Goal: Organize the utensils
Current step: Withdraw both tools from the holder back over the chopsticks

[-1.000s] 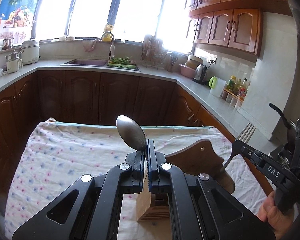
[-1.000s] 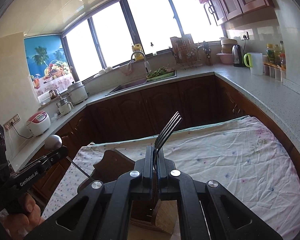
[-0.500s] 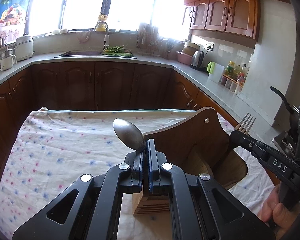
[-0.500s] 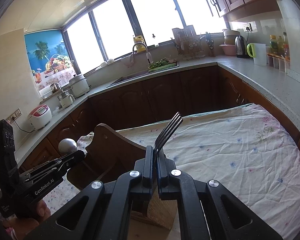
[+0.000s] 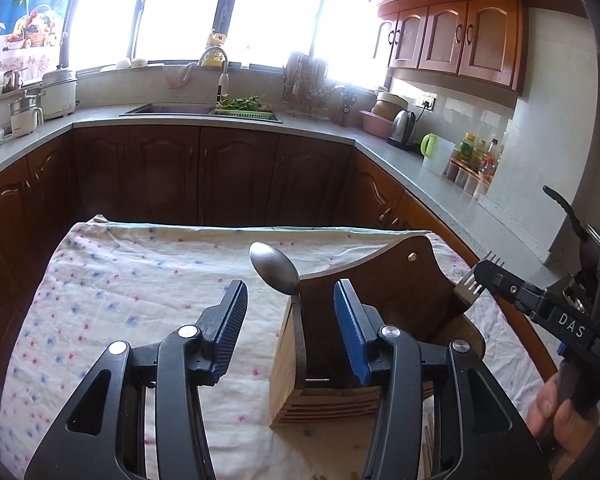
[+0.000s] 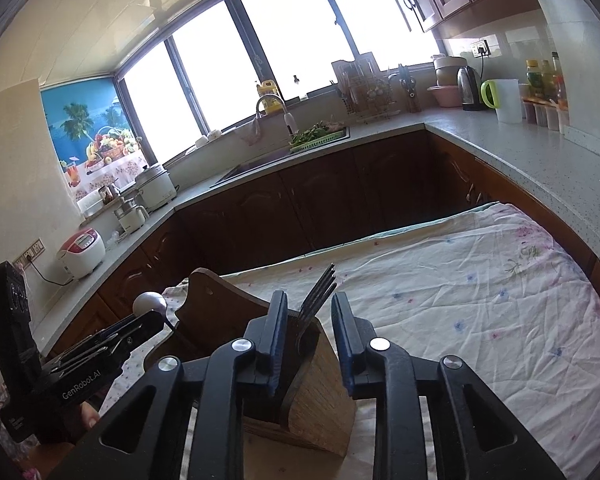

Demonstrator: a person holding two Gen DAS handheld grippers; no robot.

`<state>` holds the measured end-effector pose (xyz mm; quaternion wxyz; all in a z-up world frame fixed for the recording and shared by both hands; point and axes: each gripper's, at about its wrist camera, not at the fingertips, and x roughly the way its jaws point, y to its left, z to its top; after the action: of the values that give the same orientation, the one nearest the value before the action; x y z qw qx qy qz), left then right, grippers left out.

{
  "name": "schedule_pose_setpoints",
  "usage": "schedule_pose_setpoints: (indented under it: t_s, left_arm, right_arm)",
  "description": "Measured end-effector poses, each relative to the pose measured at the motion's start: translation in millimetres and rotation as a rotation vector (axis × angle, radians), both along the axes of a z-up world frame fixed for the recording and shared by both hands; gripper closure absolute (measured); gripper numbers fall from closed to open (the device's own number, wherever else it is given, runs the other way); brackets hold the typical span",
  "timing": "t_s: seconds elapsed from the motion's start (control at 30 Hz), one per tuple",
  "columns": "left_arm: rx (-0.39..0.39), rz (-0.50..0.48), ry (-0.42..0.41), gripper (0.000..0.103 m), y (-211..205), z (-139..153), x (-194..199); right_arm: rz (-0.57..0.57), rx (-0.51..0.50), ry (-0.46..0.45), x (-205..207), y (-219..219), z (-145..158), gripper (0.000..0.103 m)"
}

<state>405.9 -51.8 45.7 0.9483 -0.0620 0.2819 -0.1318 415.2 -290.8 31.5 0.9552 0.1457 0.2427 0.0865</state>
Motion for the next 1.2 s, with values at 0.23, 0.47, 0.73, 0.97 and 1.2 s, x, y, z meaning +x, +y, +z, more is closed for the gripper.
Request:
schedule_pose_setpoints:
  t_s: [0.23,0.47,0.73,0.97,1.2]
  left_arm:
    - [-0.022,0.040,0.018,0.030,19.6,-2.2,-28.6]
    - [-0.054,0.091,0.060,0.022,46.3,-11.9,-71.3]
    - [-0.103,0.125,0.110,0.019,66.5,-27.4,-123.2]
    - [-0.097,0.135,0.139,0.019,68.9,-42.6,-160.0]
    - [-0.068,0.120,0.189,0.019,62.7,-62.1,-181.9]
  right_arm:
    - [-0.019,0.072,-0.012,-24.9,-16.0,4.1,0.024]
    - [-0.022,0.092,-0.015,-65.8,-18.7,2.7,0.006]
    - [-0.024,0.069,0.011,-119.3,-11.9,-9.1,0.002]
    - [-0.041,0.047,0.059,-160.6,-14.0,-32.1,0.002]
    - [-0.074,0.016,0.091,-188.2,-16.5,-50.5,0.002]
